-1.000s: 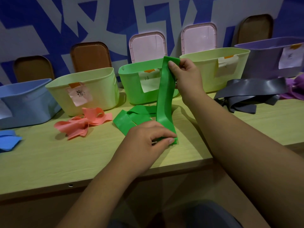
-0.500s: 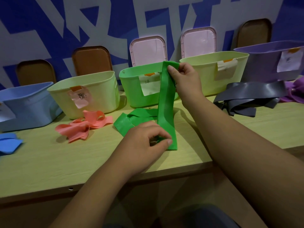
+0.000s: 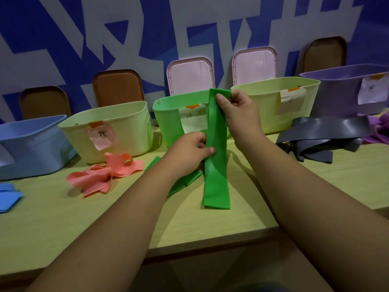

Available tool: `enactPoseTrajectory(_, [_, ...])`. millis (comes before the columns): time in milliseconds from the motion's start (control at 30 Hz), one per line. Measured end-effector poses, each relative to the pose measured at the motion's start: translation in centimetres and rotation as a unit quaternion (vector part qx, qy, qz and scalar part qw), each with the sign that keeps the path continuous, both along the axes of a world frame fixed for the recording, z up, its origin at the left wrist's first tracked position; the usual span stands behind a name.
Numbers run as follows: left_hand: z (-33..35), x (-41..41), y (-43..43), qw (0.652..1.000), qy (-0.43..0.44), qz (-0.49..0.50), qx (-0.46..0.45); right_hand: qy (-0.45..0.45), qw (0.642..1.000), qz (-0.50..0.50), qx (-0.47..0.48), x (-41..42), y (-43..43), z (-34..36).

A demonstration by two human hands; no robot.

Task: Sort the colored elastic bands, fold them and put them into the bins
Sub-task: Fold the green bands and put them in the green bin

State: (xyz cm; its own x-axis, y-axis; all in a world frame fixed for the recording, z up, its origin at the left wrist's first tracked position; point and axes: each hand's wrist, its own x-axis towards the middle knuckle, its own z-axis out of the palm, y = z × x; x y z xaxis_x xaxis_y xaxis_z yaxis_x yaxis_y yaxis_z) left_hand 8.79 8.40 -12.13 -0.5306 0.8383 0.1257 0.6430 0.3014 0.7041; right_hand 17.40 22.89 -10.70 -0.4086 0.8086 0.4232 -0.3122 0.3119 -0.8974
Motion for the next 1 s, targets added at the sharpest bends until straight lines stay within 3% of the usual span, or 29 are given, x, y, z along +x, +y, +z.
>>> enactPoseTrajectory(200, [-0.7,-1.3,-0.2,0.998,-0.038,0.013,0.056,0.006,1.000,0.011,-0.004,-0.2,-0.2,0.1])
enactPoseTrajectory(333, [-0.4,-1.9,-0.7,0.996,0.008,0.028,0.080,0.008,1.000,0.007,-0.012,0.0,-0.1,0.1])
enactPoseTrajectory(433, [-0.1,-2.8,-1.6,0.996,0.084,0.020,0.017,0.006,1.000,0.007,-0.016,0.1,-0.2,0.1])
enactPoseTrajectory(533, [0.1,-2.7,-2.2,0.993,0.085,-0.003,-0.076,0.002,1.000,0.008,-0.014,0.3,-0.2,0.1])
enactPoseTrajectory(633, [-0.6,-3.0,-2.1,0.991,0.096,-0.007,-0.088,-0.005,1.000,0.013,-0.015,0.4,-0.4,0.0])
enactPoseTrajectory(833, [-1.1,-3.8,-1.5,0.990,0.132,0.020,-0.043,-0.008,1.000,0.025,-0.011,0.5,-0.6,0.0])
enactPoseTrajectory(1000, [-0.5,-4.1,-1.3,0.983,0.121,0.109,0.090,-0.009,0.998,0.052,-0.019,0.4,-0.7,0.1])
